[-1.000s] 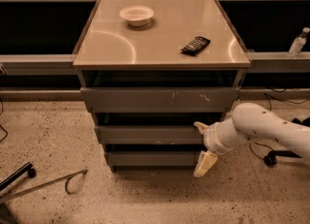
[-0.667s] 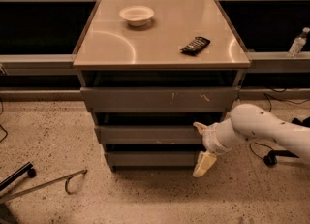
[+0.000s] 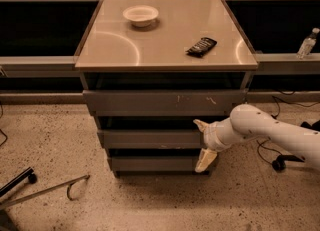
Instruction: Open middle drawer
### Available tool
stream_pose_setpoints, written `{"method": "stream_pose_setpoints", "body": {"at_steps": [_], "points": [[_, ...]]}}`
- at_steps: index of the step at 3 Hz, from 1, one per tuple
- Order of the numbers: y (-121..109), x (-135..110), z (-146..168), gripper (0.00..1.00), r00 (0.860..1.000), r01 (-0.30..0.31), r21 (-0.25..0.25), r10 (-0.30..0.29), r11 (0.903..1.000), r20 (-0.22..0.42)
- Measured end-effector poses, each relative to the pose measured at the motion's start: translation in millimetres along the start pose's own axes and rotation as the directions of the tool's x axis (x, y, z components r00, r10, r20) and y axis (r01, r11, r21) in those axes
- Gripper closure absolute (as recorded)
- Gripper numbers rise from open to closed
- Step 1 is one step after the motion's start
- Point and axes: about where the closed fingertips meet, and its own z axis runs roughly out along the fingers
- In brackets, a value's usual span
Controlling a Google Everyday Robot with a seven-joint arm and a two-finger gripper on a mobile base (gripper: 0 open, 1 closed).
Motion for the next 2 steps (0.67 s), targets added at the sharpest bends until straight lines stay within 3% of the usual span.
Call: {"method": "stream_pose_setpoints", "body": {"at_steps": [2], "points": [[-18.0, 28.5, 28.1, 0.0, 1.0, 0.004, 0.013, -0.004, 0.9999, 0.026]]}}
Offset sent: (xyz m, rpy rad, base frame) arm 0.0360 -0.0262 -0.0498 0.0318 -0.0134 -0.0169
